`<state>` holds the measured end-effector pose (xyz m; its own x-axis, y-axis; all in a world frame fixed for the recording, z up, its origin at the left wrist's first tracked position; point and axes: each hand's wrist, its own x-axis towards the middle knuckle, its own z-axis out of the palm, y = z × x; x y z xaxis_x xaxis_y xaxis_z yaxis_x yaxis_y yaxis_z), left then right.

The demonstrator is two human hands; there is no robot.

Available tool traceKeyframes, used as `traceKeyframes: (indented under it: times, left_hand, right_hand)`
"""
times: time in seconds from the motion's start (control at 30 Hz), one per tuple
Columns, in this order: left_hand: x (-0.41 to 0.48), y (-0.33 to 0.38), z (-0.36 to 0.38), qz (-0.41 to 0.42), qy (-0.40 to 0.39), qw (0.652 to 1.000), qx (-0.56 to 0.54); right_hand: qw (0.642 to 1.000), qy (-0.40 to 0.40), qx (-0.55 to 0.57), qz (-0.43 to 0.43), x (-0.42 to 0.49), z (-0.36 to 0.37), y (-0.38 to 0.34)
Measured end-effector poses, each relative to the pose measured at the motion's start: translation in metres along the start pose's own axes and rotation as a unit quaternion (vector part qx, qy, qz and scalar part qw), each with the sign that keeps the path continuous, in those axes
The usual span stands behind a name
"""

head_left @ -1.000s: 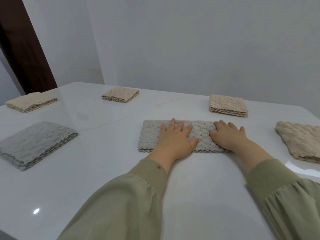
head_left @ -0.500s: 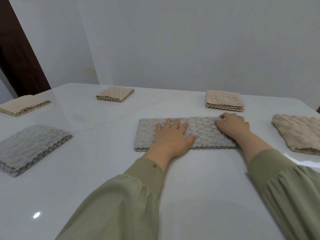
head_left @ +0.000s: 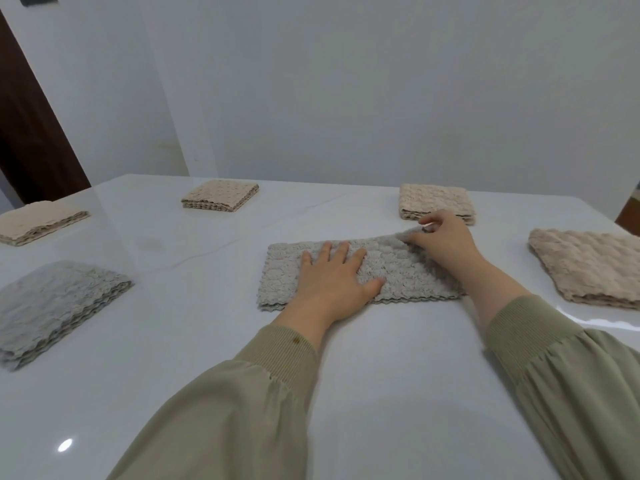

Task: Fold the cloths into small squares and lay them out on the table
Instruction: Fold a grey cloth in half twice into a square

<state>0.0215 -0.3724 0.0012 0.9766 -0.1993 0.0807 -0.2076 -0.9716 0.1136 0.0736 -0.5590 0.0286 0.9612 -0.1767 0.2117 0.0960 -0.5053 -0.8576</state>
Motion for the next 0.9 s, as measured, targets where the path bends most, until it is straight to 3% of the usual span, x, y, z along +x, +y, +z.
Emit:
traceKeyframes:
  times: [0.07,0.13,0.23,0.37,0.57,0.7,0.8,0.9]
  left_hand:
    - [-0.001,0.000,0.000,0.005,0.028,0.999,-0.032]
    - [-0.001,-0.003,0.000,0.000,0.083,0.988,-0.128]
    - [0.002,-0.009,-0.001,-0.010,0.180,0.930,-0.320]
    - [-0.002,-0.013,-0.006,0.033,0.153,0.878,-0.453]
    - [-0.013,-0.006,-0.023,0.077,0.118,0.879,-0.455]
    - [-0.012,-0.005,-0.021,0.041,0.180,0.892,-0.413]
    - [-0.011,-0.007,-0.023,0.004,0.248,0.882,-0.401]
    - [-0.012,-0.010,-0.024,-0.003,0.291,0.871,-0.395]
  right_hand:
    - [0.999,0.004,0.030,-0.024,-0.001,-0.002,-0.011]
    - [0.996,-0.046,0.062,-0.055,-0.005,-0.006,-0.024]
    - [0.975,-0.183,0.093,-0.088,-0.015,-0.012,-0.048]
    - [0.956,-0.254,0.076,-0.122,-0.025,-0.015,-0.067]
    - [0.961,-0.232,0.052,-0.138,-0.028,-0.018,-0.071]
    - [0.970,-0.203,0.048,-0.124,-0.028,-0.016,-0.071]
    - [0.952,-0.259,-0.130,-0.099,-0.028,-0.022,-0.075]
    - [0.895,-0.302,-0.322,-0.060,-0.026,-0.032,-0.075]
